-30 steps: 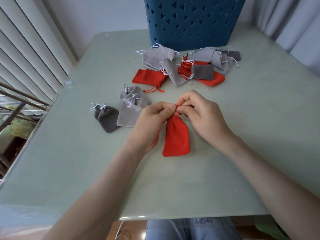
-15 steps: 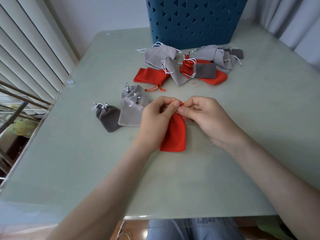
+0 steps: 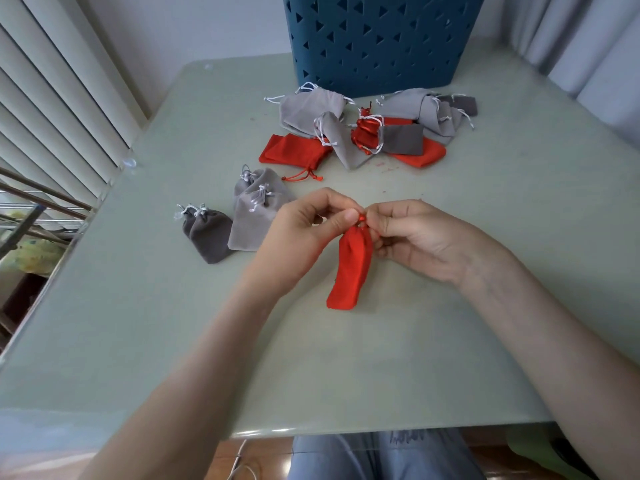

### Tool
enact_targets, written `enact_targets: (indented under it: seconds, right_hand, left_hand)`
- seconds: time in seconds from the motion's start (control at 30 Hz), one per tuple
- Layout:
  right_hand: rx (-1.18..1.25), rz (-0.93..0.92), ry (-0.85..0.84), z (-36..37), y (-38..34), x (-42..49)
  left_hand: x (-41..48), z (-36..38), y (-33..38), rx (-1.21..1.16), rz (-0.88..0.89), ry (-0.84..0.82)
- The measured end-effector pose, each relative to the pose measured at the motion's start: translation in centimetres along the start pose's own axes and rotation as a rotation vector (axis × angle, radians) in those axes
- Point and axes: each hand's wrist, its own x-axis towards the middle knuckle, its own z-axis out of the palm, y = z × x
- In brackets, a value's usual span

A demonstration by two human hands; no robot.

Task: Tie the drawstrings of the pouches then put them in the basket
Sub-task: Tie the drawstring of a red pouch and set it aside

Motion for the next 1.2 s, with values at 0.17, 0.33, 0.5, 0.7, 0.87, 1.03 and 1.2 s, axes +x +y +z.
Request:
enact_targets:
  seconds: [0.17, 0.33, 0.5, 0.7, 0.87, 1.03, 1.2]
  right_hand:
    - [-0.208, -0.018, 0.006, -0.1, -0.3, -0.3]
    - [-0.628, -0.180, 0.140, 0.4, -0.3, -0.1]
    - [-0.980, -0.308, 0.281, 0.9, 0.4, 0.2]
    - [-0.976, -0.280, 0.311, 0.7, 0.5, 0.5]
    - [-0.991, -0.283, 0.323, 0.7, 0.6, 0.8]
    - [-0.939, -0.297, 0.270, 0.6, 0.8, 0.9]
    - [-0.596, -0.314, 0.258, 0.8, 0.3, 0.8]
  left_hand:
    - [-0.3, -0.5, 0.1, 0.330, 0.073, 0.002]
    - [-0.3, -0.6, -0.2, 0.283, -0.056, 0.042]
    - [-0.2, -0.4, -0.6, 0.324, -0.172, 0.062]
    - [-0.1, -0.2, -0.6, 0.454, -0.132, 0.051]
    - [0.2, 0.5, -1.3, 0.725, 0.042, 0.076]
    - [0.3, 1.3, -2.3, 0.972, 0.267, 0.167]
    - [0.1, 0.5, -1.9, 0.937, 0.494, 0.199]
